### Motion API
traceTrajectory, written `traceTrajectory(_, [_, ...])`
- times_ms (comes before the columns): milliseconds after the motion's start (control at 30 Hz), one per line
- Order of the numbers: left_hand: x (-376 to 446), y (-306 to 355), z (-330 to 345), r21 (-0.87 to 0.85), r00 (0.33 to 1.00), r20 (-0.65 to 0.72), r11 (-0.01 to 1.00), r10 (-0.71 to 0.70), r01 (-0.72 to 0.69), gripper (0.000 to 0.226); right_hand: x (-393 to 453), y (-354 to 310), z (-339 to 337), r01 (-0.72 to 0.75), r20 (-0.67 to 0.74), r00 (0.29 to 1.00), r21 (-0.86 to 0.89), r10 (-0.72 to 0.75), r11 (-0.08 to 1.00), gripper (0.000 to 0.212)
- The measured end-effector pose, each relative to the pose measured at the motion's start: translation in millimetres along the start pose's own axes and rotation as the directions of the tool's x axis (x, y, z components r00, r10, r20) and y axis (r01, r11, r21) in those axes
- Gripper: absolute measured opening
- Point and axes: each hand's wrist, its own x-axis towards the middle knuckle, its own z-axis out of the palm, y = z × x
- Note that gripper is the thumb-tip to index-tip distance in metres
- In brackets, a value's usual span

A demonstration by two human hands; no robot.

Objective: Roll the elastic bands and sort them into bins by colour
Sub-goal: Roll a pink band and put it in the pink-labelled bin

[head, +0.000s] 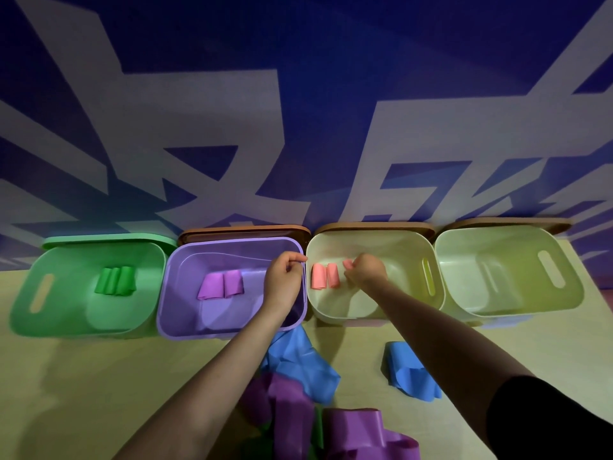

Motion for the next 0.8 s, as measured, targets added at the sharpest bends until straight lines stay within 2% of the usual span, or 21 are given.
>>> traceTrajectory(233, [0,2,0,0.009,1.0,-0.009,1.0,-0.001,0.001,0.033,-1,-2,-8,0.005,0.128,0.992,0.124,-0.021,0.992,0.037])
traceTrajectory(400, [0,2,2,0.005,1.0,-0.015,1.0,-0.013,0.013,0.033,-4,-5,-15,-0.048,0.215,0.976,0.295,-0.017,0.954,0.031])
traceTrajectory(467, [0,3,2,-0.002,1.0,-0.015,1.0,-0.013,0.013,0.033,-5,-5,-15,-0.09,0.245,0.97,0.327,0.008,0.941,0.024])
traceTrajectory(533, [0,3,2,0.002,1.0,-0.009,1.0,-0.014,0.014,0.033,-11,-8,-14,-0.127,0.286,0.957,0.281,0.044,0.951,0.019])
traceTrajectory(567, [0,2,2,0.002,1.0,-0.008,1.0,-0.012,0.012,0.033,-9,-8,-12,-0.131,0.281,0.957,0.195,0.073,0.972,0.016])
traceTrajectory(667, [1,3,2,0.007,1.0,-0.005,1.0,-0.006,0.006,0.034,-2,-9,-4,-0.157,0.183,0.975,0.191,0.122,0.969,0.021])
traceTrajectory(733, [1,2,2,0.014,1.0,-0.003,1.0,-0.003,0.003,0.033,-2,-5,-3,-0.105,0.082,0.992,0.144,0.094,0.984,0.031])
traceTrajectory(800, [1,1,3,0.011,1.0,-0.002,1.0,-0.003,0.003,0.033,-9,-5,-6,-0.13,0.075,0.99,0.164,0.119,0.978,0.03])
